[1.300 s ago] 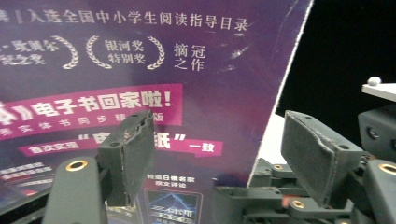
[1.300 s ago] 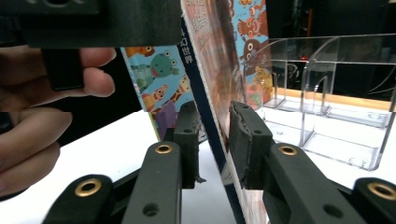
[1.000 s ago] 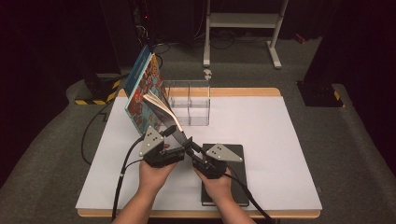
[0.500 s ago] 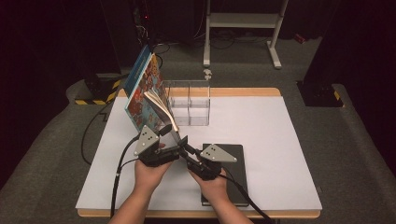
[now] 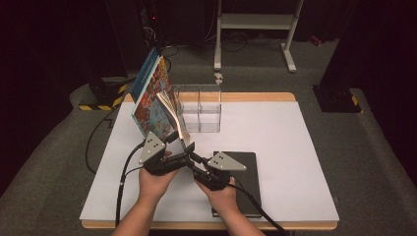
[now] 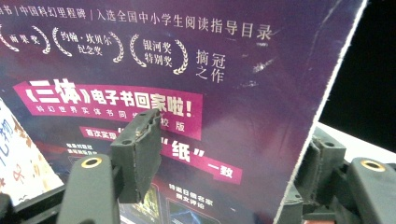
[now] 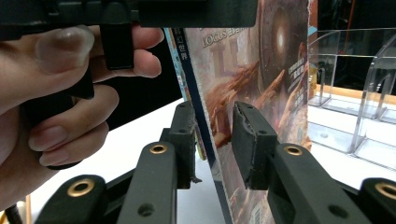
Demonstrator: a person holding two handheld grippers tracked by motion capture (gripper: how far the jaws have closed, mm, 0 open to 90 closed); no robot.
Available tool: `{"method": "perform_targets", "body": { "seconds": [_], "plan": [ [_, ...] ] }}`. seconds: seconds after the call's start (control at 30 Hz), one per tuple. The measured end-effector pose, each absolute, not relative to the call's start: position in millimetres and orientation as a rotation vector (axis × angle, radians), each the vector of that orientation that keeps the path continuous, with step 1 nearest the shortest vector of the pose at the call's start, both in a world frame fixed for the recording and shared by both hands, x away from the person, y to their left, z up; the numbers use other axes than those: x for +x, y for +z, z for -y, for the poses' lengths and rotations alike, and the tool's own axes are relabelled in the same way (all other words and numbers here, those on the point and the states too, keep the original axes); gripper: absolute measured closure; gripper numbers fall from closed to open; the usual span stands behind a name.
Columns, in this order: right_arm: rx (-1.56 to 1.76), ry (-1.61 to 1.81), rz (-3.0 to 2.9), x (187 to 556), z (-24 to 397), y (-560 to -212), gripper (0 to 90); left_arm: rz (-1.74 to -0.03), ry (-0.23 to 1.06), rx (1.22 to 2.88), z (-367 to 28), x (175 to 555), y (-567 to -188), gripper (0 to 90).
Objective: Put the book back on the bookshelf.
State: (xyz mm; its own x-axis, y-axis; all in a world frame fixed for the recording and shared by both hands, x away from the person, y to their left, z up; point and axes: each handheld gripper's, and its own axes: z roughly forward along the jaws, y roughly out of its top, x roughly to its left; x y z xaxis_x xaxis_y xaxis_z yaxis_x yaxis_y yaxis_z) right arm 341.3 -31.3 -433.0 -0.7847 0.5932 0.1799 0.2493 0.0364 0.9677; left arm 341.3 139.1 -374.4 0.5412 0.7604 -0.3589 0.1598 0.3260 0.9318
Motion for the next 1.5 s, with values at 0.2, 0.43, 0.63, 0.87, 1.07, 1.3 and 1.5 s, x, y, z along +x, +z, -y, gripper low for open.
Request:
{"method": "perform_targets", "body": {
  "seconds": [0.2,0.43,0.63,0.87,1.07,1.3,1.5],
  "plan": [
    [0.86,1.804,-2.031,336,47,-432,58.7,-0.952,0.485,1.206,-140,340,-374,34.4],
    [0.864,1.696,-2.013,330,90,-427,56.1,-0.953,0.5,1.209,-139,337,-374,37.4],
    [0.875,1.485,-1.962,328,140,-431,57.5,-0.963,0.518,1.214,-139,333,-373,41.5],
    [0.969,1.374,-1.876,329,192,-448,57.8,-0.977,0.553,1.223,-136,329,-372,48.1],
    [1.026,1.365,-1.858,333,212,-458,58.3,-0.986,0.595,1.257,-133,326,-369,51.8],
    [1.06,1.378,-1.816,332,220,-459,59.4,-1.005,0.629,1.261,-133,325,-366,61.4],
    [1.049,1.367,-1.819,332,217,-461,59.9,-1.006,0.639,1.259,-141,325,-365,70.0]
  ]
}}
